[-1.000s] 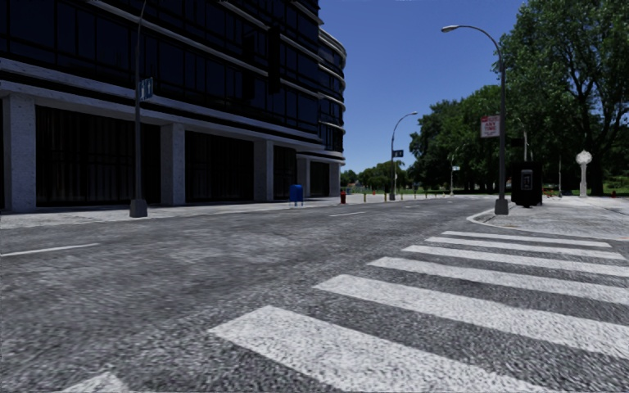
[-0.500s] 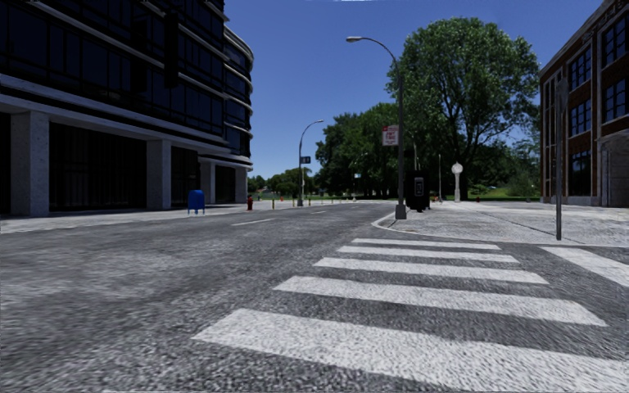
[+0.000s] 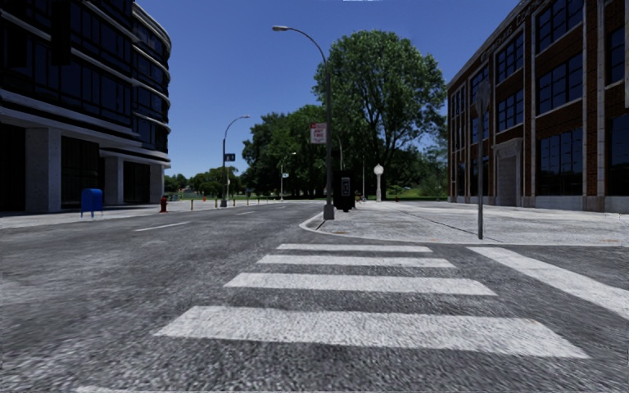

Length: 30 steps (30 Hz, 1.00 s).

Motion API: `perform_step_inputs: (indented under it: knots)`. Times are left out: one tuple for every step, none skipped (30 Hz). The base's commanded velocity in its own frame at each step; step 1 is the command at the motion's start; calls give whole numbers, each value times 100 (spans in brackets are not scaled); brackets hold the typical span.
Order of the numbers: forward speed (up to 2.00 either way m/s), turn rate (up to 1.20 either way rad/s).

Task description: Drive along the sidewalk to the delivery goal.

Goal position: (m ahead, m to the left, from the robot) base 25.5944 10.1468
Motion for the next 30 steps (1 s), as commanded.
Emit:
perform_step_inputs:
  knots:
    - [153, -66]
    - [153, -57]
    - [153, -49]
    - [153, -42]
    - [168, -22]
    - [200, -14]
    - [200, -18]
    - [200, -31]
    - [200, -35]
    - [200, -37]
    - [200, -37]
    - [200, -37]
    - [200, -31]
    - [200, -20]
    - [200, -17]
    - [200, -19]
    - [200, -25]
    - [200, -26]
    - [200, -26]
    - [200, -27]
    - [200, -27]
    - [200, -27]
    - [200, -27]
    - [200, -27]
    - [200, -27]
    - [200, -27]
    - [200, -27]
    - [200, -27]
    - [200, -27]
    - [200, -27]
